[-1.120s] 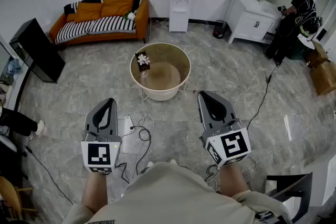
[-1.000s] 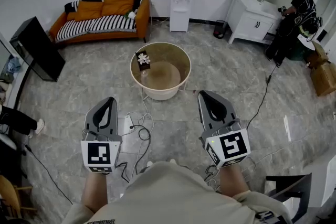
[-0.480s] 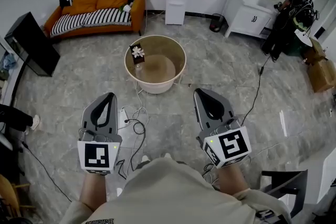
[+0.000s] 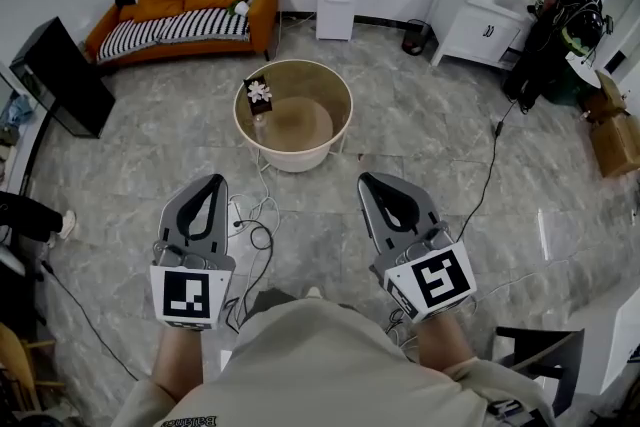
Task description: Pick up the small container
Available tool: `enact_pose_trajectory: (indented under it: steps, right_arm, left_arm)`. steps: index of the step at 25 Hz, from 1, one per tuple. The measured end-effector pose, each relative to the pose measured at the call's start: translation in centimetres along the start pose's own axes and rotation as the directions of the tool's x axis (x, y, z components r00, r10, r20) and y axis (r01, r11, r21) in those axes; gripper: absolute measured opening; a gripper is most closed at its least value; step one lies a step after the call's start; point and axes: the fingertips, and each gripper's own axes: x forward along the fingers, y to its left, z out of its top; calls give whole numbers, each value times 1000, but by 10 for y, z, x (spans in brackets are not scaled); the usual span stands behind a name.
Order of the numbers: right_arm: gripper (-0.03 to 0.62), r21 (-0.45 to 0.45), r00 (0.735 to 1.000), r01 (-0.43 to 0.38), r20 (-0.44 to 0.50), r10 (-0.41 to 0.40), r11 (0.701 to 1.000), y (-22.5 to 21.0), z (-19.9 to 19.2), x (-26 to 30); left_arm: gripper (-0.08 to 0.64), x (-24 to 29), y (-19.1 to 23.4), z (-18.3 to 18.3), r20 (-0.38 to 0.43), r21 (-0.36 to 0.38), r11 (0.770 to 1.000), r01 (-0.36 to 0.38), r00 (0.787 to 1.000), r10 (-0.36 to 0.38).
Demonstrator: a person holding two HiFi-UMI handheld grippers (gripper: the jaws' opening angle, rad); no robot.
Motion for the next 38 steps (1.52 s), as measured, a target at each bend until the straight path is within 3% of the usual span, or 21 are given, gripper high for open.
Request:
enact_pose_trajectory:
  steps: [7, 18, 38]
  right_arm:
    - [-3, 25, 999, -42, 16, 42, 999, -6, -11, 4]
    - [-3, 2, 997, -77, 6, 77, 997, -23, -22, 62]
    - [-3, -2, 994, -65, -93, 64, 998, -101, -34, 276]
  left_arm:
    - [5, 10, -3, -7, -34, 17, 1000, -14, 999, 15]
    - [5, 54, 27, -28, -36, -4, 999, -39, 999, 39]
    - [5, 239, 160, -67, -80, -53, 998, -13, 997, 9]
